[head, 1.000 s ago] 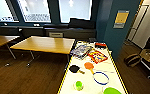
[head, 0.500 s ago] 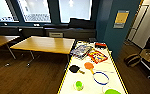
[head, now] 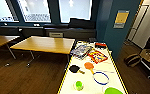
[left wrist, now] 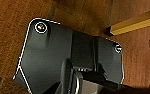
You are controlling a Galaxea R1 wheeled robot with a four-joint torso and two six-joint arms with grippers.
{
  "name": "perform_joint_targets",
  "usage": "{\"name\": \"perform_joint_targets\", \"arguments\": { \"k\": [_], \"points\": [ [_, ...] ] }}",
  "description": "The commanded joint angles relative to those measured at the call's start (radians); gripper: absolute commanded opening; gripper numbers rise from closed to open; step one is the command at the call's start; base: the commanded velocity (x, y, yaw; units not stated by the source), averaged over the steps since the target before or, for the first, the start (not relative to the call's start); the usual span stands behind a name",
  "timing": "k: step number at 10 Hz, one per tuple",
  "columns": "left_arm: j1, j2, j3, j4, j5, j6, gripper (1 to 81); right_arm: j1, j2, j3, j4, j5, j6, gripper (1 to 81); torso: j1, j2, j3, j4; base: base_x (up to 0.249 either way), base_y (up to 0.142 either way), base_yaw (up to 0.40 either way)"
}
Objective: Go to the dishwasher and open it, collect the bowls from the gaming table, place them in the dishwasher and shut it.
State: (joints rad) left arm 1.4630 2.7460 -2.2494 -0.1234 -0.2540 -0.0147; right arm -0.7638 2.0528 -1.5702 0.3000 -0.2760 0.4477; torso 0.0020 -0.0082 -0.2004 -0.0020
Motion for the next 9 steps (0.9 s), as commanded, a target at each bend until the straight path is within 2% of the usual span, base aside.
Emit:
{"name": "perform_joint_targets", "arguments": {
  "k": [1,2,4,7,9],
  "points": [
    [-0.042,-0.015,0.022,0.007,0.050,0.005,81.1,0.146,-0.199,0.176,-0.004,-0.046,0.002,1.0,0.000,0.000,0.000,0.000,0.000,0.000,0.000],
    [-0.051,-0.023,0.033,0.007,0.050,0.005,81.1,0.155,-0.230,0.207,-0.005,-0.052,-0.001,1.0,0.000,0.000,0.000,0.000,0.000,0.000,0.000],
    [-0.075,-0.083,0.131,0.007,0.050,0.004,81.1,0.166,-0.294,0.280,-0.009,-0.057,-0.004,1.0,0.000,0.000,0.000,0.000,0.000,0.000,0.000],
    [-0.114,-0.220,0.322,0.007,0.052,0.002,81.1,0.166,-0.354,0.358,-0.047,-0.057,-0.004,1.0,0.000,0.000,0.000,0.000,0.000,0.000,0.000],
    [-0.135,-0.282,0.404,0.007,0.052,0.001,81.1,0.168,-0.388,0.389,-0.054,-0.058,-0.004,1.0,0.000,0.000,0.000,0.000,0.000,0.000,0.000]
  ]
}}
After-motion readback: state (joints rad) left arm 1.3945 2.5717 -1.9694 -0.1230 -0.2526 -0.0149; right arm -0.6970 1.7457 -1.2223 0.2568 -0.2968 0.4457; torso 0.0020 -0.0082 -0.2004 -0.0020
